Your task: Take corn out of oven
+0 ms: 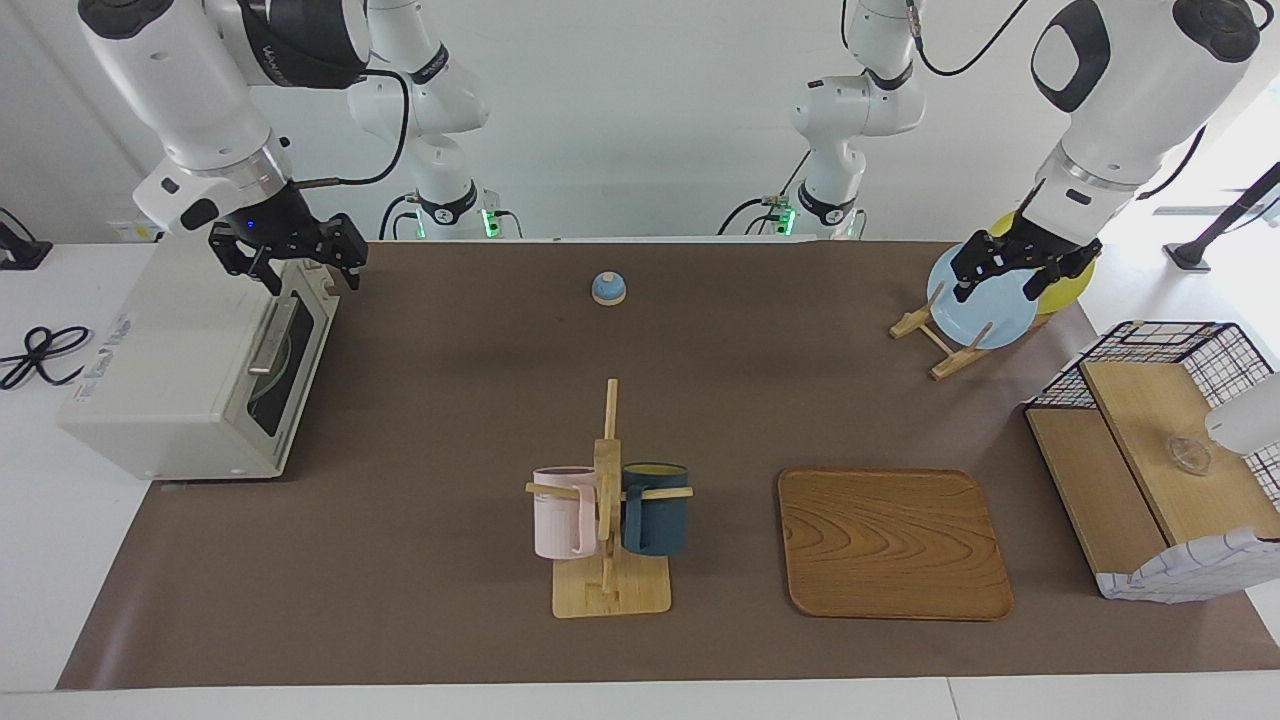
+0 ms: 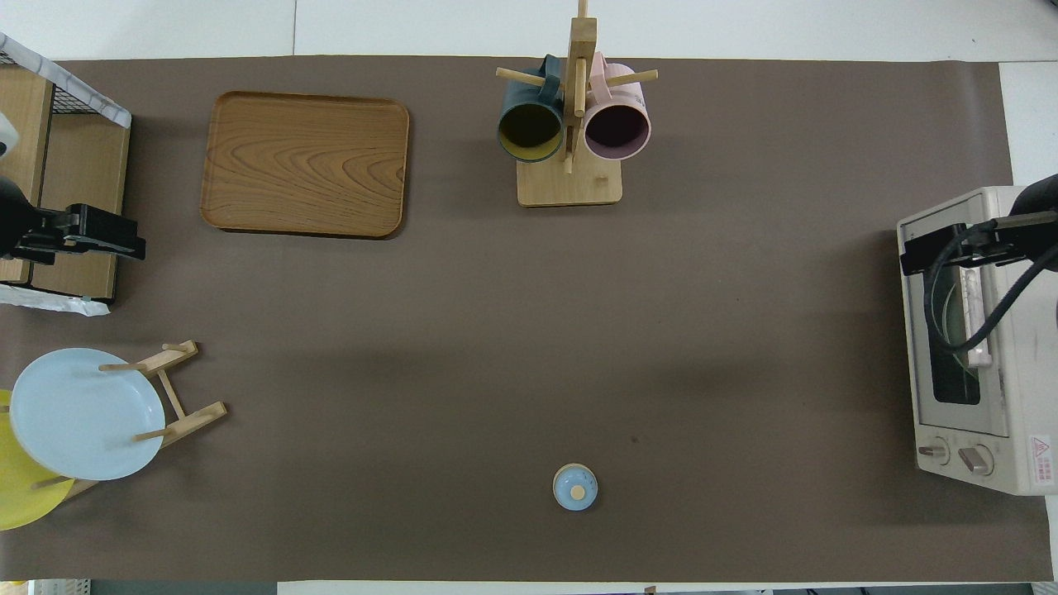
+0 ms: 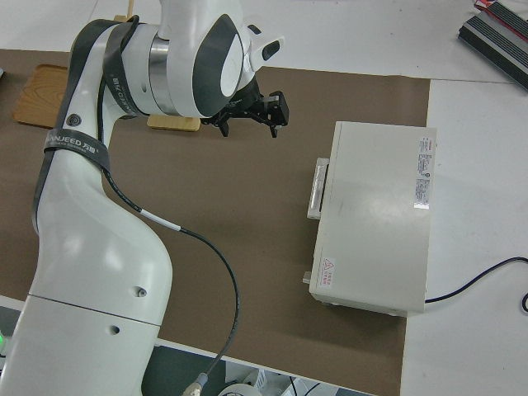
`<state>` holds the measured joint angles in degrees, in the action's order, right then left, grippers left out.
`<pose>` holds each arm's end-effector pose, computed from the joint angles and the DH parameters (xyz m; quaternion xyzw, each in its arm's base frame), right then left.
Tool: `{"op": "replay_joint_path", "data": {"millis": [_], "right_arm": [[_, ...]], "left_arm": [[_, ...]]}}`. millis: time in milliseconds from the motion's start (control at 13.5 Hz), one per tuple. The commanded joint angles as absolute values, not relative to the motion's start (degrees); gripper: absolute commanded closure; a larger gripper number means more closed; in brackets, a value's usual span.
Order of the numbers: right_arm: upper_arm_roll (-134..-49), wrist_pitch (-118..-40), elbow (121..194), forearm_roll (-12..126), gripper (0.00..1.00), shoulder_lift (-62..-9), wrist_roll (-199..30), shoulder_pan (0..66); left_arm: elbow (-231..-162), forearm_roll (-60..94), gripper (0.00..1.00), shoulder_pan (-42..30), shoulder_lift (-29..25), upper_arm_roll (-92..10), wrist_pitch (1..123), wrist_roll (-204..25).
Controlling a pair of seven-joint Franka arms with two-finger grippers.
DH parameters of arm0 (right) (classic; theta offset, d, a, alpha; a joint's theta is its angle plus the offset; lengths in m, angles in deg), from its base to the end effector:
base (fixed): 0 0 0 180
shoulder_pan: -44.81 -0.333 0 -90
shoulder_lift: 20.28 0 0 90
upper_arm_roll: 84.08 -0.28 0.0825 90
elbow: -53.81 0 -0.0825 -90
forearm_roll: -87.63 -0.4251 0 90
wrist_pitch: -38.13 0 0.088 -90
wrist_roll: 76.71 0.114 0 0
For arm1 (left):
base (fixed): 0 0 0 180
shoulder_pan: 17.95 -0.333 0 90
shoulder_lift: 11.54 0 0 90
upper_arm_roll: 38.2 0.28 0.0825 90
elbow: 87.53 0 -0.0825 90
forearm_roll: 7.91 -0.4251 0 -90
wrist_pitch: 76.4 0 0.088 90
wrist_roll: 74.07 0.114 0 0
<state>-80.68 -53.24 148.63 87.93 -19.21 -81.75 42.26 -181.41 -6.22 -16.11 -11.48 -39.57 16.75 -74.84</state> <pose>0.5900 -0.0096 0.5514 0.9991 0.0367 -0.0209 0.0010 0.5979 -0.0367 0.5509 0.9997 -0.0204 -0.0074 0.0145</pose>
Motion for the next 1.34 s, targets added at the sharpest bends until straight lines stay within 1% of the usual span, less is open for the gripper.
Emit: {"op": "replay_joint_path", "data": {"millis": [0,148,297,445,742,816,1039,1261], "right_arm": [[-80.39,-55.03,150.22,86.66,1.0,-18.7,-83.56,42.78],[-80.3,-54.77,150.92,87.36,1.0,-18.35,-83.74,43.92],[-80.3,-56.25,154.07,88.24,1.0,-16.86,-84.79,45.33],[-80.3,-59.93,158.64,89.81,1.0,-15.19,-85.32,46.47],[-80.3,-66.62,164.89,93.58,1.0,-14.74,-85.06,47.53],[-80.3,-68.37,166.38,94.39,1.0,-14.83,-84.98,48.66],[-80.3,-68.92,168.5,95.01,1.0,-15.36,-85.41,50.6],[-80.3,-68.92,169.38,96.76,1.0,-15.36,-86.47,50.96]], "left_arm": [[-180.7,-7.29,0.0,-16.63,-11.54,-39.87,16.32,-74.42],[-180.7,-7.29,0.0,-16.63,-11.54,-39.87,16.32,-74.42],[-180.7,-7.29,0.0,-16.63,-11.54,-39.87,16.32,-74.42],[-180.7,-7.29,0.0,-16.63,-11.54,-39.87,16.32,-74.42],[-180.7,-7.29,0.0,-16.63,-11.54,-39.87,16.32,-74.42],[-180.7,-7.29,0.0,-16.63,-11.54,-39.87,16.32,-74.42],[-180.7,-7.29,0.0,-16.63,-11.54,-39.87,16.32,-74.42],[-180.7,-7.29,0.0,-16.63,-11.54,-39.87,16.32,-74.42]]}}
